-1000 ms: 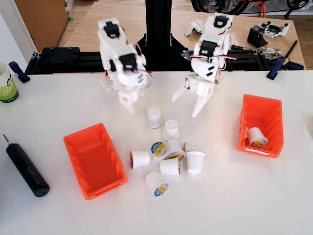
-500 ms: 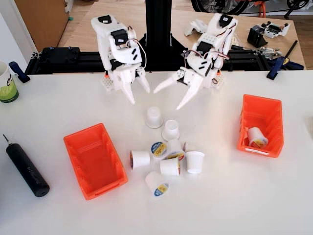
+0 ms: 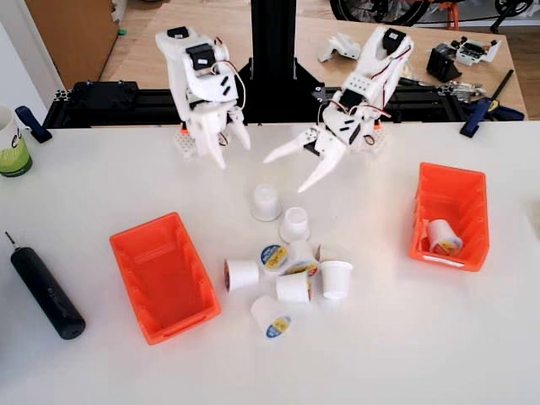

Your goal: Sort the coffee pods, blue into left, red into right

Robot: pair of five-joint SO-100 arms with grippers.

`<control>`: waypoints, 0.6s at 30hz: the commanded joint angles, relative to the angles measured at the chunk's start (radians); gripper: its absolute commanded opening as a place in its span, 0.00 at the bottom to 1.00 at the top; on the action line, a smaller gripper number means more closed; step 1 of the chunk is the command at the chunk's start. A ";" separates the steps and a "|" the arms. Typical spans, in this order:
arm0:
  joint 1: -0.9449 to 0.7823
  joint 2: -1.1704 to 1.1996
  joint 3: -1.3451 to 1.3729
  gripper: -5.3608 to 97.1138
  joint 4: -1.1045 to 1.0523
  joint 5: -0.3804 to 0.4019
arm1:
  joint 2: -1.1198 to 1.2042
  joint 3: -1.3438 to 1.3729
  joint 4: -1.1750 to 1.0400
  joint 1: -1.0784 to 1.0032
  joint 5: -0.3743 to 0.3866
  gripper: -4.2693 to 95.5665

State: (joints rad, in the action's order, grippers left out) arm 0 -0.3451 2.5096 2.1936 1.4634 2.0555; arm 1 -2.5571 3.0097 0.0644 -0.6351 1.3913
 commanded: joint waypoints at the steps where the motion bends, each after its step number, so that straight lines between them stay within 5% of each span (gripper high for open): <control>1: 0.005 0.074 0.015 0.33 0.025 0.006 | -0.017 0.005 0.046 -0.025 -0.020 0.42; 9: 0.005 0.107 0.025 0.33 0.071 0.003 | -0.017 0.109 0.118 -0.078 0.011 0.43; 18: 0.003 0.112 0.057 0.33 0.071 0.006 | 0.055 0.072 -0.029 -0.095 0.149 0.42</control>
State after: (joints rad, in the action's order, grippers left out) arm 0 -0.3451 2.6078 2.2473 1.5324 2.0571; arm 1 -2.5449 3.0940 0.0675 -0.7225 1.5048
